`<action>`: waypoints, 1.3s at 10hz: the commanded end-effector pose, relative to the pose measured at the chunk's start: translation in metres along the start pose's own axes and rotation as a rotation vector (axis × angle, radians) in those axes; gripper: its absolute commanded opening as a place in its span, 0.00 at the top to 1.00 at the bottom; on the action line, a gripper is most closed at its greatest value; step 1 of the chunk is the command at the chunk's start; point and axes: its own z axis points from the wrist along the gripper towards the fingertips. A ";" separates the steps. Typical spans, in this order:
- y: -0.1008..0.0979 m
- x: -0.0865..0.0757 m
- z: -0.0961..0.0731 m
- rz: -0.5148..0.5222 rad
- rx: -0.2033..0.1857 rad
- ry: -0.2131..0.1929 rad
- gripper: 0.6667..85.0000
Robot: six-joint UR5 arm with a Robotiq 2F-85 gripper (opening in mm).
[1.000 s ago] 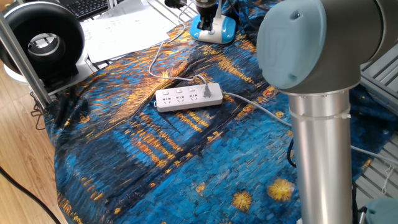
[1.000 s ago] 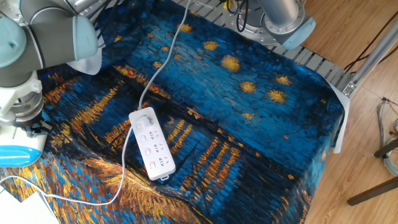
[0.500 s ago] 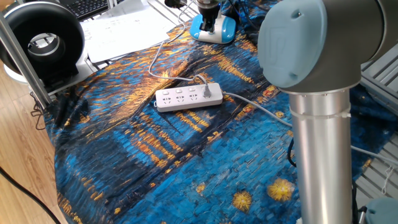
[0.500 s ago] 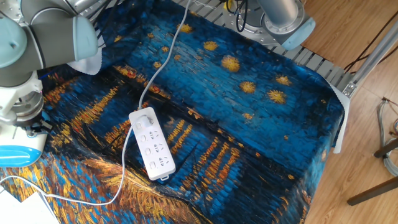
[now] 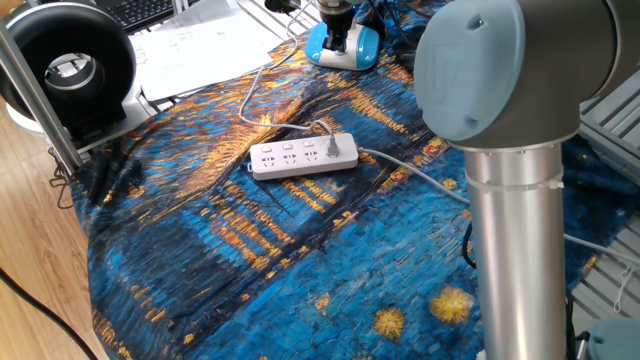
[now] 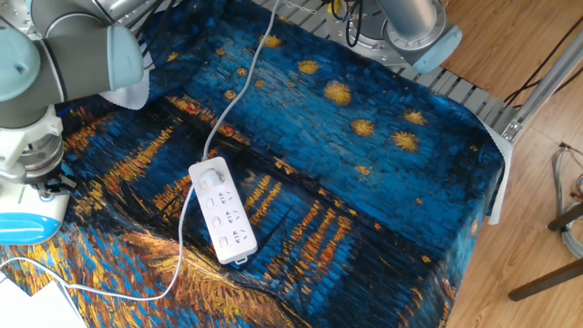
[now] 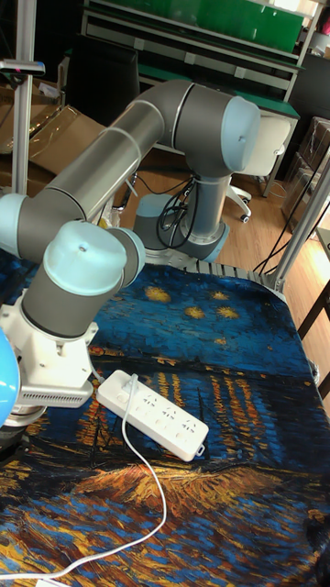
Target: Plug in the power cord of the desk lamp, turn on the socket, and light up the desk lamp
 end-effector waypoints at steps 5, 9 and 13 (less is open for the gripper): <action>0.001 -0.001 0.004 -0.005 -0.002 -0.001 0.99; 0.007 -0.003 0.005 -0.006 -0.003 0.001 0.99; 0.008 -0.003 0.005 -0.015 -0.006 0.004 0.99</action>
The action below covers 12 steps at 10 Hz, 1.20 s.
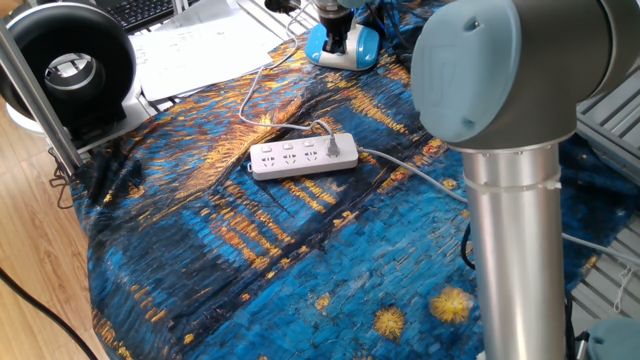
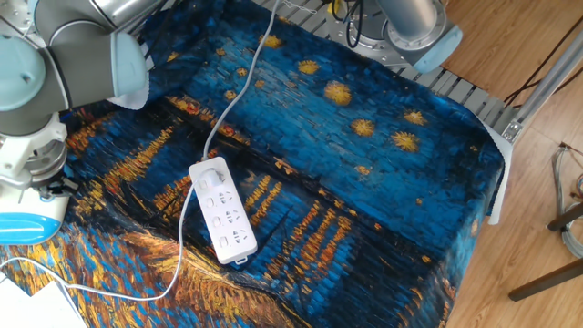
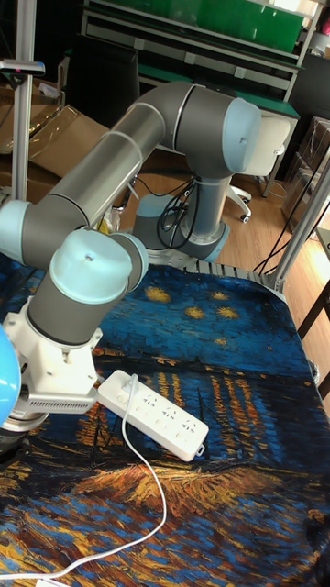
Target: Plug in the power cord of the desk lamp, turn on the socket, and light up the desk lamp
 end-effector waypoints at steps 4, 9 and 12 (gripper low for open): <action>0.006 0.000 -0.011 0.005 -0.021 0.006 0.99; -0.002 0.004 -0.022 -0.010 -0.042 0.019 0.99; 0.003 0.005 -0.024 0.000 -0.047 0.023 0.99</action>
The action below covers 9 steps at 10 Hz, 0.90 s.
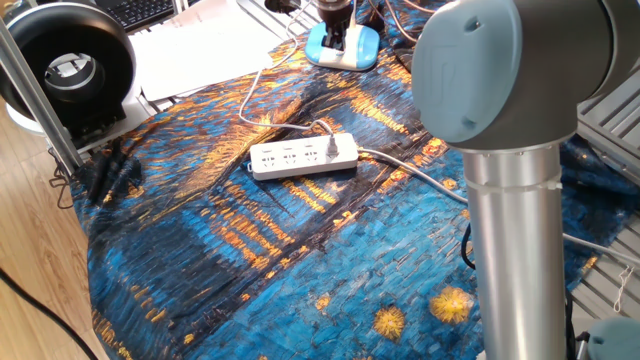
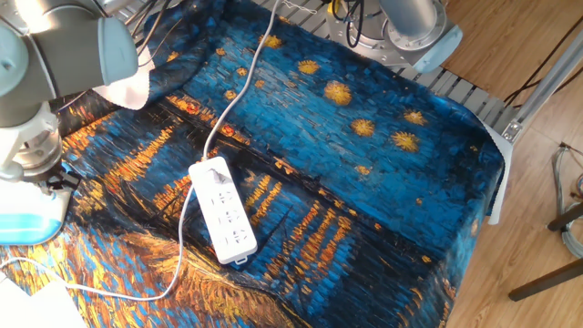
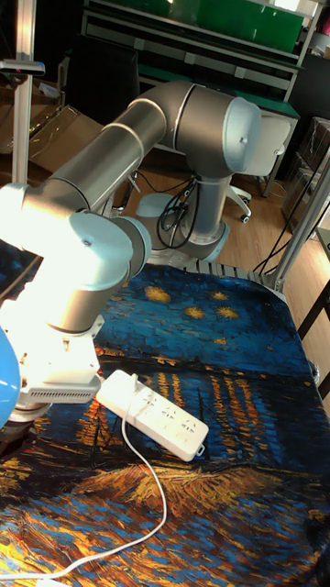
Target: Plug in the power cord of the desk lamp, turn on the socket, and light up the desk lamp
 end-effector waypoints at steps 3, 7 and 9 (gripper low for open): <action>0.012 0.001 -0.010 0.036 -0.016 0.009 0.99; 0.051 0.009 -0.048 0.152 -0.083 0.001 0.99; 0.077 0.007 -0.077 0.244 -0.145 -0.016 0.99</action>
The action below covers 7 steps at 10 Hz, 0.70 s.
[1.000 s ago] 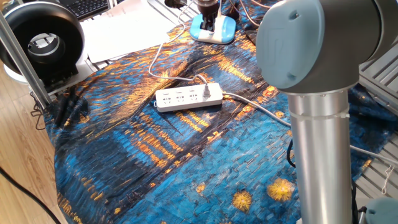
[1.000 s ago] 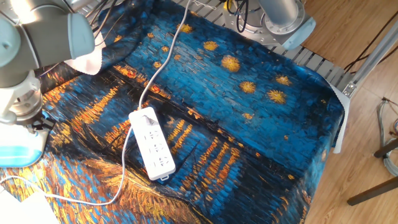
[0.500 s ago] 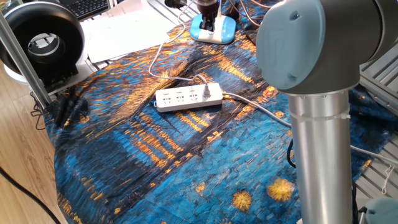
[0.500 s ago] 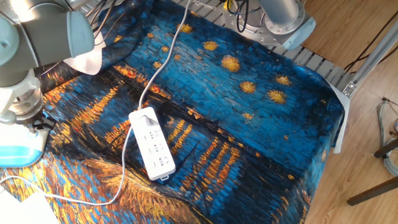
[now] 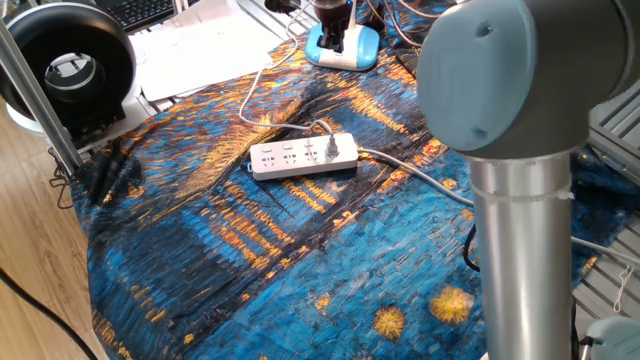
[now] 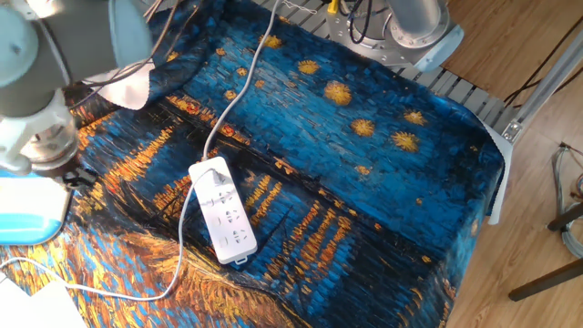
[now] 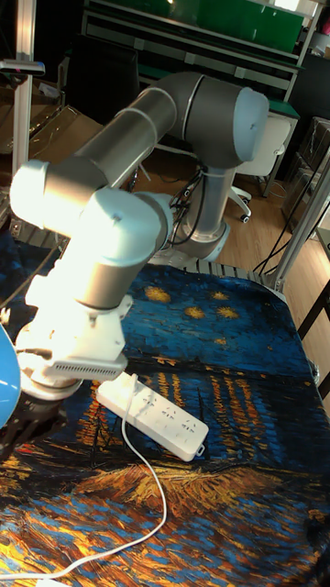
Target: Plug in the power cord of the desk lamp, turn on the socket, and light up the desk lamp
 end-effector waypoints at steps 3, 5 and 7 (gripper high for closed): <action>0.053 0.020 -0.065 0.215 -0.101 -0.018 0.99; 0.099 0.033 -0.088 0.344 -0.238 0.035 0.99; 0.099 0.013 -0.101 0.405 -0.206 -0.059 0.99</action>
